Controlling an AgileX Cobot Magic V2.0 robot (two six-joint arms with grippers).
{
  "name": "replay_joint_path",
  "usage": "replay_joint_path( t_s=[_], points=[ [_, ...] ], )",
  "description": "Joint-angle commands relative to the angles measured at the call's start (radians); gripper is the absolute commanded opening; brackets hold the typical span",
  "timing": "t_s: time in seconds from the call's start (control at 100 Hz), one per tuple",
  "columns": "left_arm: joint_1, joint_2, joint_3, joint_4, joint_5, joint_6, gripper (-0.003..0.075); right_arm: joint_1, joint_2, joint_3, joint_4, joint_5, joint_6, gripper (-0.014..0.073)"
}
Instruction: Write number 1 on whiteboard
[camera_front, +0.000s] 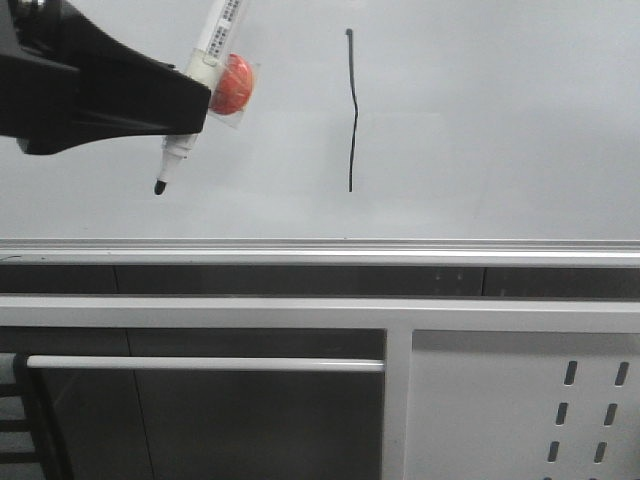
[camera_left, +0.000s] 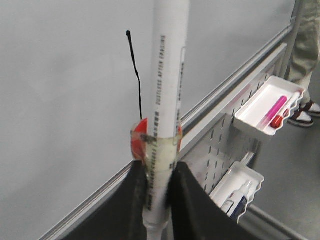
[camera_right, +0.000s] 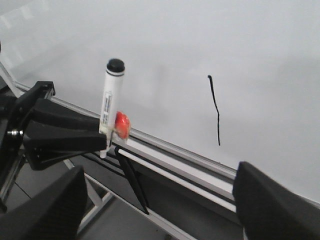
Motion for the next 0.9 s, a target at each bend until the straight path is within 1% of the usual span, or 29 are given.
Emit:
replay_joint_path(
  t_s=[0.0,0.13,0.2,0.27,0.32,0.34,0.39,0.41,0.44,0.55,0.63,0.69,0.82,0.89],
  points=[
    [-0.008,-0.014,0.021,-0.226,-0.190,0.140,-0.0018,0.017,-0.011,-0.001,-0.012,0.012,-0.015,0.0545],
    [-0.008,-0.014,0.136,-0.498,-0.406,0.350,-0.0018,0.045,-0.011,0.034,-0.012,0.005,-0.015,0.0540],
    [-0.008,-0.014,0.192,-0.592,-0.491,0.416,-0.0018,0.059,-0.011,0.045,-0.012,-0.004,-0.015,0.0486],
    [-0.008,-0.014,0.231,-0.616,-0.527,0.450,-0.0018,0.071,-0.011,0.051,-0.012,-0.009,-0.015,0.0356],
    [-0.008,-0.012,0.245,-0.614,-0.532,0.462,-0.0018,0.080,-0.011,0.051,-0.012,-0.009,-0.015,0.0218],
    [-0.008,-0.012,0.250,-0.612,-0.532,0.462,-0.0018,0.082,-0.011,0.051,-0.012,-0.009,-0.015,0.0183],
    [-0.008,-0.012,0.253,-0.609,-0.532,0.462,-0.0018,0.081,-0.011,0.051,-0.012,-0.009,-0.015,0.0041],
    [-0.008,-0.012,0.253,-0.609,-0.537,0.462,-0.0018,0.081,-0.011,0.053,-0.012,-0.011,-0.015,0.0004],
    [-0.008,-0.012,0.253,-0.609,-0.566,0.462,-0.0018,0.081,-0.011,0.053,-0.012,-0.013,-0.015,-0.0083],
    [-0.008,0.009,0.253,-0.665,-0.668,0.499,-0.0018,0.081,-0.011,0.058,-0.012,-0.043,-0.015,-0.0072],
    [-0.008,0.060,0.253,-0.736,-0.721,0.560,-0.0018,0.081,-0.011,0.064,-0.012,-0.070,-0.015,-0.0072],
    [-0.008,0.112,0.253,-0.743,-0.774,0.562,-0.0018,0.081,-0.011,0.070,-0.012,-0.070,-0.015,-0.0072],
    [-0.024,0.257,0.253,-0.695,-0.985,0.562,-0.0018,0.081,-0.011,0.072,-0.012,-0.070,-0.015,-0.0072],
    [-0.046,0.314,0.240,-0.736,-0.984,0.562,-0.0018,0.081,-0.011,0.072,-0.012,-0.070,-0.015,-0.0072]
  ],
)
